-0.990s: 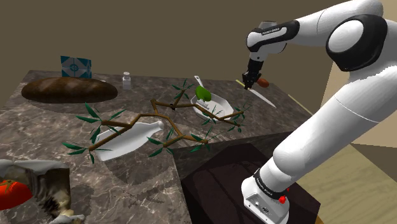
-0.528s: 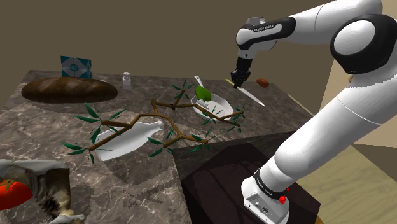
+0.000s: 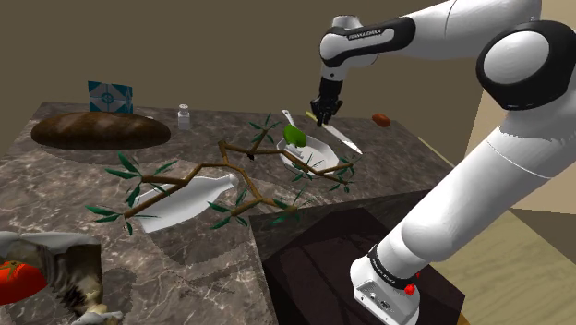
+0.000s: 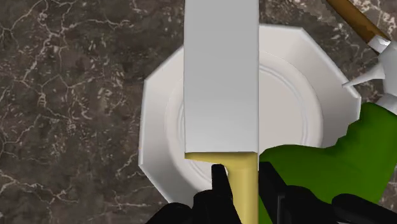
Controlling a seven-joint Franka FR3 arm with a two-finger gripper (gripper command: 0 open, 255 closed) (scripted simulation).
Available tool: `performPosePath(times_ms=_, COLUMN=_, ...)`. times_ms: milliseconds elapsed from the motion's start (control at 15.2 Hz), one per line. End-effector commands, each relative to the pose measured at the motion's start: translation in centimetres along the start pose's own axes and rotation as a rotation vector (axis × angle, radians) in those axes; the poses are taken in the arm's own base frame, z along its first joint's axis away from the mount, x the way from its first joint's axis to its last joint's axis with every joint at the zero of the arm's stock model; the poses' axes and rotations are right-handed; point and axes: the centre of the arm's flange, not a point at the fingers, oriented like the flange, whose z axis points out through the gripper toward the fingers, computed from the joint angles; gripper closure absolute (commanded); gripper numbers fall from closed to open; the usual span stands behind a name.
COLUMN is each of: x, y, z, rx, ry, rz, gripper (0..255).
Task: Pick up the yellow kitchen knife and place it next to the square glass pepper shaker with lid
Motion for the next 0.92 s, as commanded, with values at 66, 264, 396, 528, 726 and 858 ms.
performPosePath(times_ms=66, x=0.5, y=-4.0, z=-0.2, rx=0.001, ry=0.0, rz=0.001, gripper=255)
performPosePath(times_ms=264, x=1.1, y=-7.9, z=-0.6, rx=0.001, ry=0.0, rz=0.001, gripper=255)
performPosePath(times_ms=396, x=1.5, y=-10.5, z=-0.8, rx=0.001, ry=0.0, rz=0.001, gripper=255)
performPosePath(times_ms=528, x=1.9, y=-13.1, z=-1.1, rx=0.001, ry=0.0, rz=0.001, gripper=255)
performPosePath(times_ms=726, x=2.6, y=-17.0, z=-1.5, rx=0.001, ry=0.0, rz=0.001, gripper=255)
performPosePath(times_ms=858, x=3.0, y=-19.6, z=-1.7, rx=0.001, ry=0.0, rz=0.001, gripper=255)
